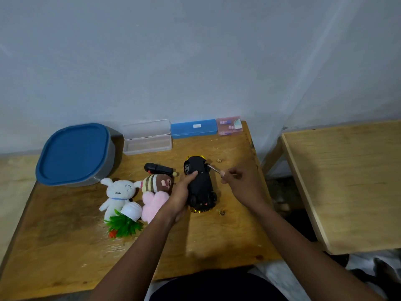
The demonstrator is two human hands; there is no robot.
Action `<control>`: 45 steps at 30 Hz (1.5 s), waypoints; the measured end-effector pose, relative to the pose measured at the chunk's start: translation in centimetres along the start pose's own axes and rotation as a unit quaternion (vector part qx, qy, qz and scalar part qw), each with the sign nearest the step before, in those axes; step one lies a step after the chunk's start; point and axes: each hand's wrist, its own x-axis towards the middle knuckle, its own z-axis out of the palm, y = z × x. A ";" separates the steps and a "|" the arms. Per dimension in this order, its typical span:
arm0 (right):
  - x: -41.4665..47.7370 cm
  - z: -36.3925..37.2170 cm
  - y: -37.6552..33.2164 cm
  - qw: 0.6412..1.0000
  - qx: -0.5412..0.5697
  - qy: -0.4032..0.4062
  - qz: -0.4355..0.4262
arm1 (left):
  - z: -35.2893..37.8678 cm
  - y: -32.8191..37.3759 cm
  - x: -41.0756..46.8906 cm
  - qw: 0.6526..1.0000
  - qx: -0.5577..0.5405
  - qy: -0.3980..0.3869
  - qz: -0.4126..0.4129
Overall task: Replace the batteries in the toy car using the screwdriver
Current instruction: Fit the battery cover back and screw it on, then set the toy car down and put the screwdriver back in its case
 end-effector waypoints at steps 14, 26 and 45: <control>3.9 1.5 5.0 0.983 0.140 -0.014 0.115 | 2.4 1.5 2.3 0.991 0.112 -0.076 -0.024; 5.7 0.4 6.2 0.972 0.151 0.051 0.173 | 5.3 0.0 7.0 0.782 0.592 0.166 0.104; 7.9 3.6 1.4 0.985 0.096 0.073 0.122 | 0.7 3.0 5.9 0.806 0.525 0.163 0.219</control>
